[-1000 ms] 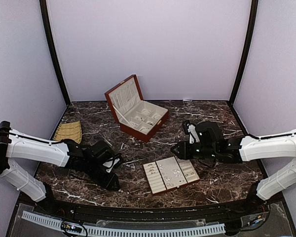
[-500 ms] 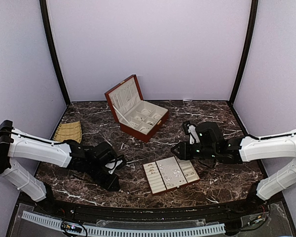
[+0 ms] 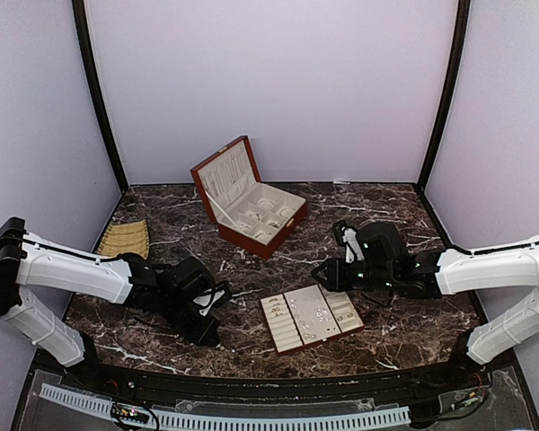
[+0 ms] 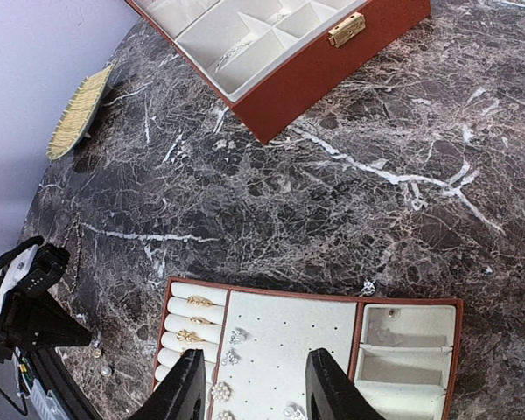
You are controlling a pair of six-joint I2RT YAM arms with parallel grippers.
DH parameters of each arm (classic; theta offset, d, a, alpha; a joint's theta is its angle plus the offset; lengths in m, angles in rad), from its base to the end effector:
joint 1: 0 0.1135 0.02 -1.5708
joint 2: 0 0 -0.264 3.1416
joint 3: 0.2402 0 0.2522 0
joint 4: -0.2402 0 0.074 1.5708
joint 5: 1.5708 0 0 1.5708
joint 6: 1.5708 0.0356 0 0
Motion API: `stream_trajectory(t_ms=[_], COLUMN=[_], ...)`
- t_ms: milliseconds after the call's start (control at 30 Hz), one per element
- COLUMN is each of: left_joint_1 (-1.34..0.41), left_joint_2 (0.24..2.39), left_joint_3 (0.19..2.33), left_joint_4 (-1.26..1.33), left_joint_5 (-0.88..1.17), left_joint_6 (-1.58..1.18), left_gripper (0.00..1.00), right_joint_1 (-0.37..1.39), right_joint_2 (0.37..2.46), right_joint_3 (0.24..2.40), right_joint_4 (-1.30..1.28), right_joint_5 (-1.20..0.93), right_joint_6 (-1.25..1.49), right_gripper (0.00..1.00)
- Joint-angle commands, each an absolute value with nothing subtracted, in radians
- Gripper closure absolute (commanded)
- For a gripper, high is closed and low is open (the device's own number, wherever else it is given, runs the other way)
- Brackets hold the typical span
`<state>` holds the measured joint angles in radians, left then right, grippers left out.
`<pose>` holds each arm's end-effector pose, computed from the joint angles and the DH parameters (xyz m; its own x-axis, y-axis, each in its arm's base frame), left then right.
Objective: Organize the mixed jewelry
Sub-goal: Pick up the earring from the center of the board.
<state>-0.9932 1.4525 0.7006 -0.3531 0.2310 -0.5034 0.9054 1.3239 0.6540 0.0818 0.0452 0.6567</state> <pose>0.1338 -0.2202 0.1551 -0.8478 0.4408 -0.2947 0.5282 0.7512 -0.3959 0.1716 0.2161 0.2036 -0.7369 0.0489 -0.6743 -0.3949 0.7783 0.4881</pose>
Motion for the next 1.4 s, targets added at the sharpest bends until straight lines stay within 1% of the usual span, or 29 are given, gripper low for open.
stream_trajectory(t_ms=[0,200,400,533,700,900,1067,1167,1267,1367], left_joint_1=[-0.999,-0.999,-0.999,-0.997,-0.996,-0.992,-0.981,-0.976,-0.976,-0.974], left_joint_2=[1.458,1.395,1.279,1.253,1.268,1.303,1.327,1.338,1.342,1.34], left_joint_3=[0.718,0.719,0.723,0.759,0.819,0.856,0.854,0.848,0.832,0.816], left_joint_4=[-0.36,-0.356,-0.25,-0.143,0.044,0.293,0.445,0.5,0.55,0.585], left_joint_5=[0.236,0.186,0.057,0.02,0.05,0.156,0.303,0.375,0.412,0.43], left_joint_6=[-0.493,-0.531,-0.568,-0.553,-0.523,-0.568,-0.655,-0.692,-0.71,-0.717], left_gripper=[1.0,1.0,1.0,1.0,1.0,1.0,1.0,1.0,1.0,1.0], right_joint_1=[0.911,0.911,0.905,0.905,0.906,0.909,0.911,0.916,0.929,0.939], right_joint_2=[1.314,1.27,1.215,1.185,1.174,1.224,1.284,1.316,1.345,1.365], right_joint_3=[0.643,0.618,0.561,0.518,0.493,0.495,0.523,0.542,0.571,0.579], right_joint_4=[0.121,0.167,0.315,0.474,0.696,0.881,0.943,0.971,0.961,0.996], right_joint_5=[0.046,0.046,0.004,-0.078,-0.188,-0.275,-0.326,-0.366,-0.394,-0.43], right_joint_6=[0.667,0.673,0.692,0.693,0.686,0.715,0.742,0.757,0.751,0.761], right_gripper=[0.59,0.59,0.52,0.46,0.39,0.35,0.39,0.44,0.5,0.53])
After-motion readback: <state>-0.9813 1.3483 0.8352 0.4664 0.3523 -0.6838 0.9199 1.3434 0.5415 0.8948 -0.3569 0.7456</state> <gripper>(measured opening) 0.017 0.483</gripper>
